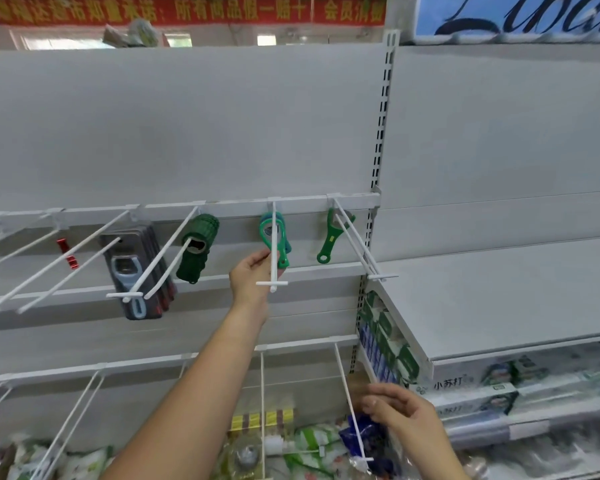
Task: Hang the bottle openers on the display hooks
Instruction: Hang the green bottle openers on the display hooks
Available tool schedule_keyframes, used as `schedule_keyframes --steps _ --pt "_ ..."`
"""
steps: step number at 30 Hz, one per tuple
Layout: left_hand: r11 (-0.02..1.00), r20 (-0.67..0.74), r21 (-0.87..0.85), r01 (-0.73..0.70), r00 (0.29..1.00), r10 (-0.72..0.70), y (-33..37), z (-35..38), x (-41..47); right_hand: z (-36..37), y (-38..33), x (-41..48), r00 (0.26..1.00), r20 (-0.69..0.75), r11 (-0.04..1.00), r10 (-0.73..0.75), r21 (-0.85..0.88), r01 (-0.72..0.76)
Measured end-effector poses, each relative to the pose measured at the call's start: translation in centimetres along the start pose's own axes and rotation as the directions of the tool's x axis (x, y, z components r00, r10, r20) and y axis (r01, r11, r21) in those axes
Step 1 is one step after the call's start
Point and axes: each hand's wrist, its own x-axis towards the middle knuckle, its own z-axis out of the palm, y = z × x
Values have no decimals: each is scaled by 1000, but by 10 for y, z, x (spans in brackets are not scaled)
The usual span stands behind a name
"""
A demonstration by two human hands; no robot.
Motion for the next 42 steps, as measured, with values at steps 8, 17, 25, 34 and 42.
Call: schedule_keyframes --steps 8,17,25,34,42 --pt "999 -68 -49 21 997 -24 -1 17 15 -16 6 14 999 33 999 20 24 -21" --pt "991 -85 122 -57 994 68 -11 -12 -16 -18 -14 -5 1000 15 1000 -15 -26 16" --pt "891 375 405 -207 926 44 -63 -26 -155 -29 -27 -57 984 -127 987 -126 -113 111" --pt "881 625 463 -93 739 -250 -143 31 -270 -140 -13 -144 899 -419 991 -129 -34 127" --pt "894 712 438 -94 644 -281 -217 157 -376 -308 6 -203 805 -574 981 -149 20 195"
